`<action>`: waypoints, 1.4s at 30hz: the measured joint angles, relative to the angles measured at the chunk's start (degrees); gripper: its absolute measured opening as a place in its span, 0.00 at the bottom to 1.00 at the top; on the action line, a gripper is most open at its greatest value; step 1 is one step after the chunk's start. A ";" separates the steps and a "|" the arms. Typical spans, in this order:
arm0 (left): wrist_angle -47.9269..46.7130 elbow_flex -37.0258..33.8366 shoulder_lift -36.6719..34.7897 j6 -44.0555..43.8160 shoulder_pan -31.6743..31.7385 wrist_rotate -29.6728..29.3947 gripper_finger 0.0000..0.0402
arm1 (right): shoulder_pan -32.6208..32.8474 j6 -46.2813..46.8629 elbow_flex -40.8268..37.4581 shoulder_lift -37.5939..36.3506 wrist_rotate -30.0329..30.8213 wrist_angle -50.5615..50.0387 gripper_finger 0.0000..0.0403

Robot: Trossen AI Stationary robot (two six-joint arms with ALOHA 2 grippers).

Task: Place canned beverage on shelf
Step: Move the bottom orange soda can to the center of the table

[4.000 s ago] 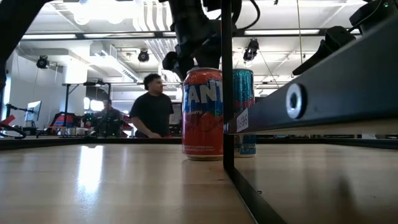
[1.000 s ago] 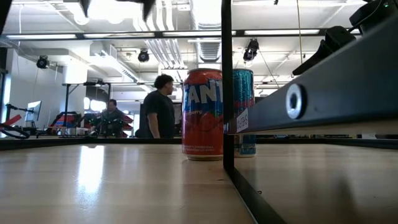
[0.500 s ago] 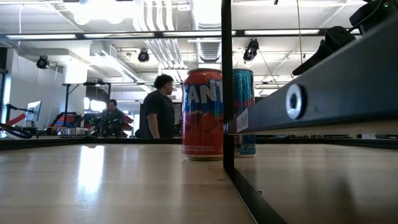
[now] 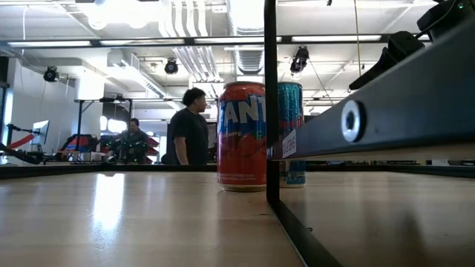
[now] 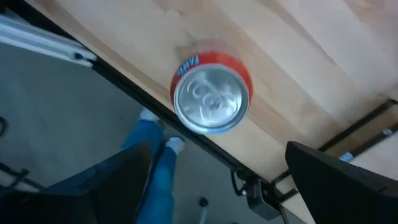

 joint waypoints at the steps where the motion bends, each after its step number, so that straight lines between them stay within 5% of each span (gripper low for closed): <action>1: 0.73 0.00 0.20 -1.07 -0.68 -1.20 0.88 | -0.01 0.00 -0.01 0.02 -0.02 0.00 0.99; 6: 3.48 -0.02 0.94 -3.95 -2.44 -4.58 0.88 | -0.01 0.00 -0.02 0.02 0.01 0.00 0.99; 42: 8.17 -4.66 5.73 -5.14 -3.82 -2.45 0.96 | 0.01 0.00 -0.02 0.02 0.01 0.00 0.99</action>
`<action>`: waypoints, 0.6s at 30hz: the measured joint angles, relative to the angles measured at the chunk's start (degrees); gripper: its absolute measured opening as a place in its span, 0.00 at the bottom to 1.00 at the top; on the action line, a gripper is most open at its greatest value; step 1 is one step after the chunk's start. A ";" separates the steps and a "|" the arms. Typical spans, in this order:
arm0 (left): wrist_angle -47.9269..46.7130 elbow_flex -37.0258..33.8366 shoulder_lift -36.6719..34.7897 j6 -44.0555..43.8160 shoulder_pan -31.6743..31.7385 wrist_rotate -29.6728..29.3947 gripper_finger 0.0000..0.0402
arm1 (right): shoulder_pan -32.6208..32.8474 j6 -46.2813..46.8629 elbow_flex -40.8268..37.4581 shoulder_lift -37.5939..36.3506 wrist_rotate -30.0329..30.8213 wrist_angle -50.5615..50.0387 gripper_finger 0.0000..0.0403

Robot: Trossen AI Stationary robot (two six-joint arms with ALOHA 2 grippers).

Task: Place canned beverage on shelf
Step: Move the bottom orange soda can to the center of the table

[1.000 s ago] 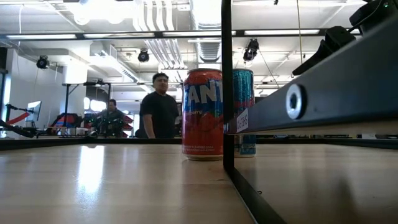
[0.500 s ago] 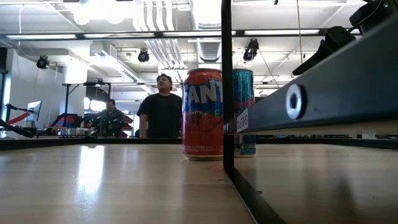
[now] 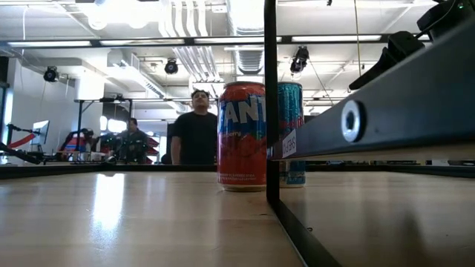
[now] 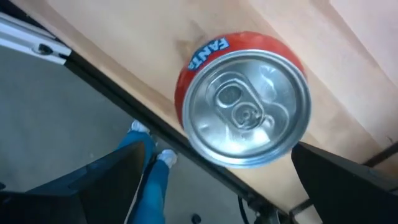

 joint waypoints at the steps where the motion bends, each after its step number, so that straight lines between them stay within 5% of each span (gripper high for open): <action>1: -0.13 0.00 0.20 -0.03 0.00 -0.19 0.96 | -0.02 0.00 0.00 -0.02 0.00 0.02 0.99; 18: -2.28 -2.54 0.74 0.02 0.00 -0.98 0.96 | -0.02 0.00 0.00 -0.01 -0.01 0.00 0.99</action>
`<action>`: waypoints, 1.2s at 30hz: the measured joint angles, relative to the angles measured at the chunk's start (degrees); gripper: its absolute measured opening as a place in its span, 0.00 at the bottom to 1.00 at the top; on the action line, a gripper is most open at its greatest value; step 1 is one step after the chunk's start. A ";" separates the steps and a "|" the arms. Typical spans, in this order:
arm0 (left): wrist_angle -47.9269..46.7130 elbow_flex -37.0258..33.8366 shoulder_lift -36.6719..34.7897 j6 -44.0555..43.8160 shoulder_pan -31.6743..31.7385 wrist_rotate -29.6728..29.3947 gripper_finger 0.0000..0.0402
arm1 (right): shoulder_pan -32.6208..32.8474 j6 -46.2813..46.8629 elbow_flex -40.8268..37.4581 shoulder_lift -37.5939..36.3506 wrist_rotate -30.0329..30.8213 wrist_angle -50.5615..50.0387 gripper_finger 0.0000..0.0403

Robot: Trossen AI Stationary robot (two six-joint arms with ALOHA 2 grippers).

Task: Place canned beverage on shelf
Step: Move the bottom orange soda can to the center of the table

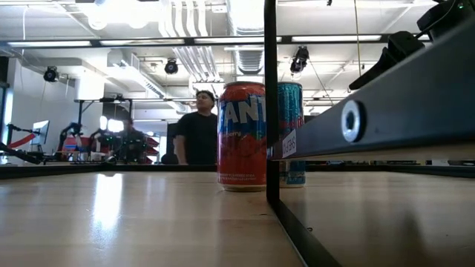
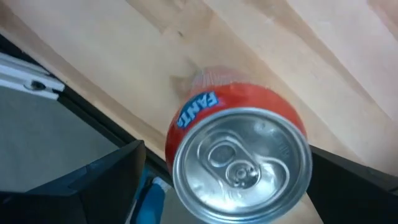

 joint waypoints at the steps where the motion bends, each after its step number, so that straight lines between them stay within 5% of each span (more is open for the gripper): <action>1: -0.47 -0.01 0.00 0.08 0.00 0.00 0.96 | 0.00 0.00 0.01 0.00 0.00 0.01 0.99; 8: -1.96 -0.30 0.00 1.26 0.00 -1.86 0.93 | 0.00 0.00 0.00 0.00 0.01 0.01 0.99; 17: -2.00 -0.33 0.00 2.90 0.02 -4.25 0.70 | 0.00 0.00 0.00 0.01 0.01 0.00 0.99; 36: -5.29 -0.37 -0.23 16.17 5.38 -7.45 0.70 | 0.00 0.00 0.02 -0.01 0.00 0.00 0.99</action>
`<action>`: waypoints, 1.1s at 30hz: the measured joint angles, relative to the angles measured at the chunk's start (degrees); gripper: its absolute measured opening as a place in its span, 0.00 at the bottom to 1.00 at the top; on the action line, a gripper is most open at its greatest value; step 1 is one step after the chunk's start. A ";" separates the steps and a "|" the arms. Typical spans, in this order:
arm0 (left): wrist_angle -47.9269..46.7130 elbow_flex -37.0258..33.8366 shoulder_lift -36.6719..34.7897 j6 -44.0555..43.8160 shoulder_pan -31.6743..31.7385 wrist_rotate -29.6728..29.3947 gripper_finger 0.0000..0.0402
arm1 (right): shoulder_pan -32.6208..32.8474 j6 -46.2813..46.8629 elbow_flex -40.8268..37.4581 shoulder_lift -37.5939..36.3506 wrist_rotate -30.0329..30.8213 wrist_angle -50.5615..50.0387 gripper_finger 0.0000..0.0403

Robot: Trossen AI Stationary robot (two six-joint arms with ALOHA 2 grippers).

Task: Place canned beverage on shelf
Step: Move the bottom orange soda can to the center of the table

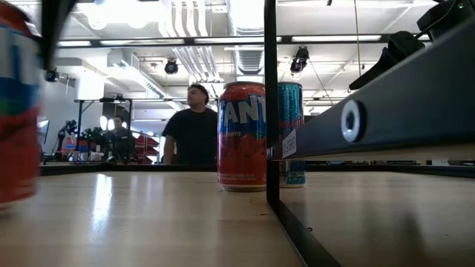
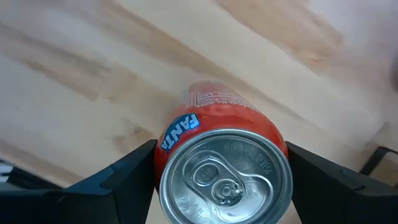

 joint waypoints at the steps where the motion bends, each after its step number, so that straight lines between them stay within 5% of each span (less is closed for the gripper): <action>1: 0.03 0.00 -0.04 1.33 0.69 -0.08 0.70 | 0.01 0.00 0.00 0.00 0.00 0.01 0.99; 12: -1.90 0.87 -0.98 18.79 8.49 -6.50 0.70 | 0.02 0.00 0.00 0.01 0.00 0.01 0.99; 33: 2.72 0.79 -4.70 66.75 25.32 -10.92 0.71 | 0.00 0.00 0.00 0.00 0.01 0.01 0.99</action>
